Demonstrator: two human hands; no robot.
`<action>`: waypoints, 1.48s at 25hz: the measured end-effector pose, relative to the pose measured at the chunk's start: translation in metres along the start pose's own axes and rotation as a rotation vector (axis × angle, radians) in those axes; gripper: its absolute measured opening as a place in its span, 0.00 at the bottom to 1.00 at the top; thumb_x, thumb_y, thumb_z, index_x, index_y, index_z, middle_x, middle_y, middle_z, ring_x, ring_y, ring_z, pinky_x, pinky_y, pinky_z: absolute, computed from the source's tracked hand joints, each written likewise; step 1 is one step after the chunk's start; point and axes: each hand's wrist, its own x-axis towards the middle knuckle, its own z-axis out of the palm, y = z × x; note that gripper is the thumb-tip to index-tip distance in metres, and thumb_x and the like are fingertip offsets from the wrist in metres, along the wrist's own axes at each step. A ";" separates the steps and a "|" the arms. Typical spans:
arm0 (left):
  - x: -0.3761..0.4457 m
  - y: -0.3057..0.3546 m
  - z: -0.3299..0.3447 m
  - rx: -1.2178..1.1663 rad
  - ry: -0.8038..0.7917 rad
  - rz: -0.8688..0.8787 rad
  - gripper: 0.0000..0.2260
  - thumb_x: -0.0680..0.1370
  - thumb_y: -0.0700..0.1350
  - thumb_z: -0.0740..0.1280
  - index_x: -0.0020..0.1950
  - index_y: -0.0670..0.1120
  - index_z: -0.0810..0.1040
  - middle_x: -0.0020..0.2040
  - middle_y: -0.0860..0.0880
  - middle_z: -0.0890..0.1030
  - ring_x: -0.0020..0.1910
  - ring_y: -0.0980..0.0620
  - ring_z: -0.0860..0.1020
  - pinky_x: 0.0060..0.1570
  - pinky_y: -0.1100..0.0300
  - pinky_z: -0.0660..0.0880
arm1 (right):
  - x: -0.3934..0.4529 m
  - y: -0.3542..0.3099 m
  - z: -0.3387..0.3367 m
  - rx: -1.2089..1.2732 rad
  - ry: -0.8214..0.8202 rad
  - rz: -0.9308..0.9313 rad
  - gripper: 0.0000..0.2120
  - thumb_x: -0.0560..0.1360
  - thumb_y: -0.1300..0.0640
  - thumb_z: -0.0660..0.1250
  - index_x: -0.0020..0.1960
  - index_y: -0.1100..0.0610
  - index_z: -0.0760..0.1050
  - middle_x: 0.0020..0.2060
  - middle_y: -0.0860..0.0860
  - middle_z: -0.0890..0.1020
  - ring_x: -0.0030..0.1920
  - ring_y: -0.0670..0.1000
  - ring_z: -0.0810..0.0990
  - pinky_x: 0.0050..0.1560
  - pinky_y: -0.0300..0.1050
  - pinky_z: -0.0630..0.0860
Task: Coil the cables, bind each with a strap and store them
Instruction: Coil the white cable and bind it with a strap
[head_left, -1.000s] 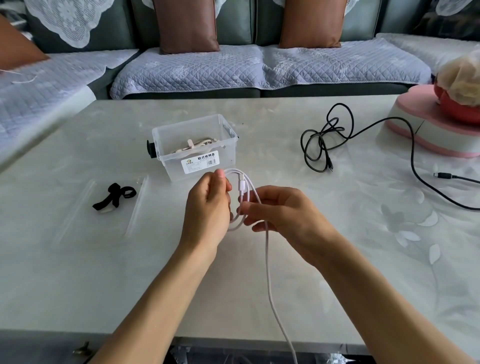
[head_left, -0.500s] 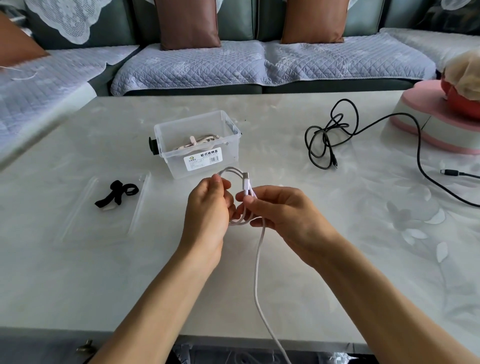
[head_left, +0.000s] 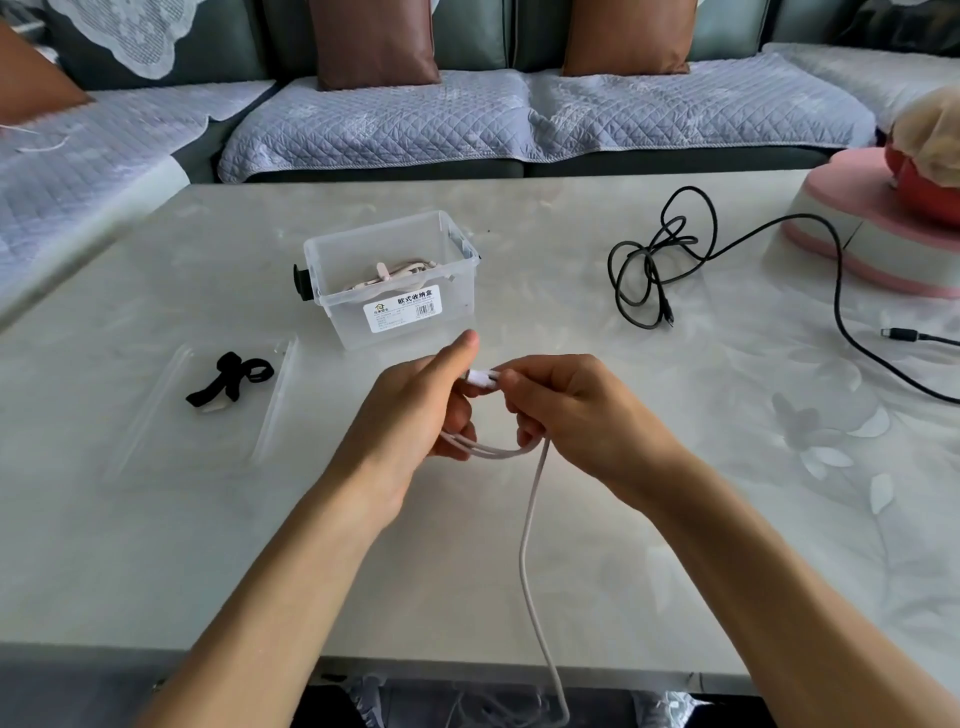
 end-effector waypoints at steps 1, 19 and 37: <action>0.001 -0.001 -0.001 0.082 -0.007 0.011 0.19 0.80 0.56 0.63 0.35 0.47 0.79 0.25 0.51 0.71 0.28 0.50 0.73 0.32 0.57 0.71 | -0.001 -0.002 0.000 -0.046 -0.018 -0.010 0.11 0.81 0.59 0.62 0.52 0.62 0.82 0.33 0.48 0.73 0.31 0.44 0.72 0.36 0.37 0.74; -0.009 0.002 0.013 0.056 0.052 0.151 0.19 0.83 0.52 0.59 0.40 0.43 0.79 0.24 0.49 0.75 0.28 0.52 0.77 0.35 0.54 0.81 | 0.002 -0.001 -0.004 0.705 0.206 0.126 0.09 0.79 0.64 0.63 0.52 0.68 0.79 0.33 0.54 0.76 0.30 0.50 0.77 0.35 0.43 0.78; -0.002 -0.003 0.010 0.101 0.240 0.224 0.18 0.84 0.50 0.57 0.36 0.44 0.68 0.24 0.53 0.70 0.27 0.50 0.68 0.32 0.56 0.66 | -0.006 -0.005 0.008 0.530 -0.127 0.129 0.06 0.80 0.62 0.61 0.46 0.62 0.76 0.38 0.55 0.83 0.45 0.56 0.82 0.55 0.51 0.76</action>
